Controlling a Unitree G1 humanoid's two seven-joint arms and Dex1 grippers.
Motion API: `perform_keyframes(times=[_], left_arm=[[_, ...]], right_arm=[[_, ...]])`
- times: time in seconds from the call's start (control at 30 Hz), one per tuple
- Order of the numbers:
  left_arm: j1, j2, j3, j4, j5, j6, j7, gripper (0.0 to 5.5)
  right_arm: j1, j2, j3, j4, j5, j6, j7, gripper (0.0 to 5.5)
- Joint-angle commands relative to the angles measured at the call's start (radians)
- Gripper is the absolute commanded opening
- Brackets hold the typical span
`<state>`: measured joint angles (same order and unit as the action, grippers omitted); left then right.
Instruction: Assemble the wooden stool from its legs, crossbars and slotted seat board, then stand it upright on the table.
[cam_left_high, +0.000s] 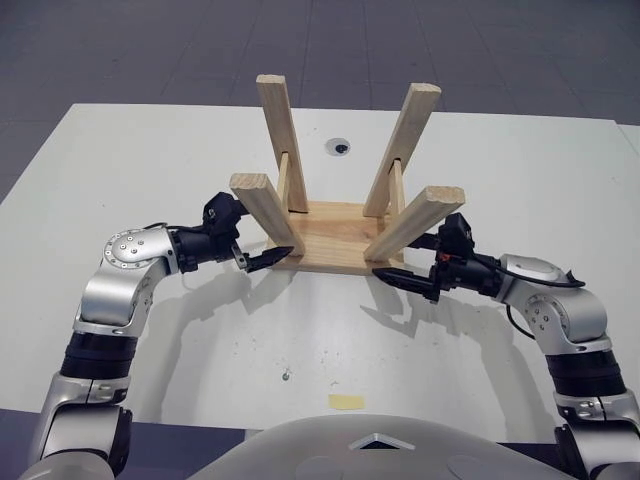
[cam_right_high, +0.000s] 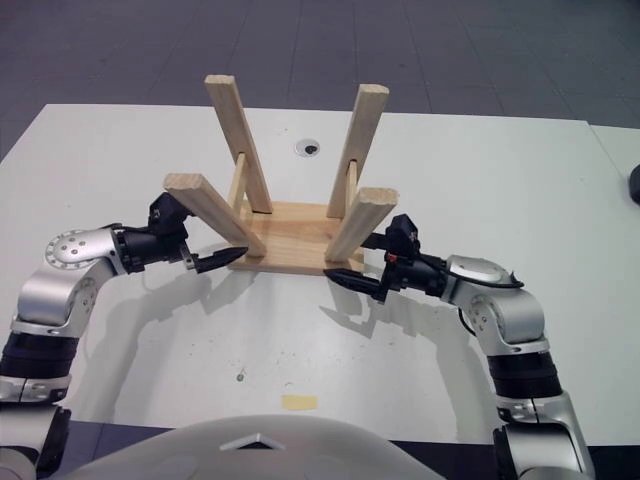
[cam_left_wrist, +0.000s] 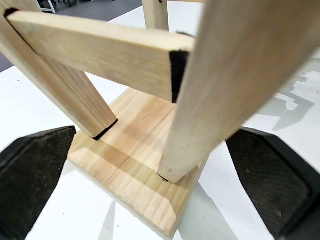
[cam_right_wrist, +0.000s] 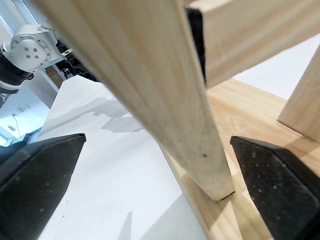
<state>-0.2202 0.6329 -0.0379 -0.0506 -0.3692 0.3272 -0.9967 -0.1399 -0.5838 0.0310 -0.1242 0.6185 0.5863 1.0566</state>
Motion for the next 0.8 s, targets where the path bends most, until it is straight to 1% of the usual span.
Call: perform_keyframes(times=[0.03, 0.1, 0.17, 0.27, 0.3, 0.4, 0.5, 0.6, 0.7, 0.77, 0.8], left_arm=[[-0.026, -0.006, -0.019, 0.043, -0.001, -0.012, -0.045, 4.89], [-0.034, -0.009, -0.034, 0.054, -0.004, -0.006, -0.070, 4.52], [-0.042, -0.009, -0.046, 0.066, -0.007, 0.007, -0.093, 4.27], [-0.056, -0.017, -0.057, 0.101, -0.009, 0.017, -0.117, 3.67], [-0.063, -0.023, -0.060, 0.108, -0.014, 0.024, -0.122, 3.54], [-0.079, -0.038, -0.057, 0.100, -0.057, 0.080, -0.139, 2.98], [-0.088, -0.035, -0.047, 0.077, -0.125, 0.180, -0.164, 2.50], [-0.081, 0.003, -0.043, 0.049, -0.185, 0.288, -0.204, 2.01], [-0.059, 0.042, -0.019, -0.011, -0.275, 0.431, -0.226, 1.83], [-0.038, 0.051, 0.020, -0.047, -0.358, 0.534, -0.215, 1.74], [-0.023, 0.049, 0.048, -0.068, -0.409, 0.595, -0.196, 1.70]], right_arm=[[-0.050, 0.014, -0.008, 0.055, 0.007, -0.005, 0.021, 4.89], [-0.067, 0.018, -0.009, 0.082, 0.010, -0.004, 0.031, 4.54], [-0.074, 0.015, -0.005, 0.098, 0.012, 0.004, 0.047, 4.30], [-0.081, 0.022, -0.002, 0.130, 0.000, -0.004, 0.051, 3.72], [-0.082, 0.026, -0.002, 0.134, 0.000, -0.003, 0.049, 3.60], [-0.080, 0.028, 0.000, 0.138, -0.002, 0.000, 0.051, 3.05], [-0.075, 0.023, -0.002, 0.138, 0.003, 0.014, 0.057, 2.59], [-0.068, 0.013, -0.009, 0.121, 0.033, 0.055, 0.068, 2.24], [-0.055, 0.003, -0.033, 0.081, 0.107, 0.149, 0.075, 2.09], [-0.031, 0.000, -0.067, 0.027, 0.182, 0.222, 0.060, 1.99], [-0.020, 0.010, -0.106, -0.004, 0.242, 0.270, 0.031, 1.93]])
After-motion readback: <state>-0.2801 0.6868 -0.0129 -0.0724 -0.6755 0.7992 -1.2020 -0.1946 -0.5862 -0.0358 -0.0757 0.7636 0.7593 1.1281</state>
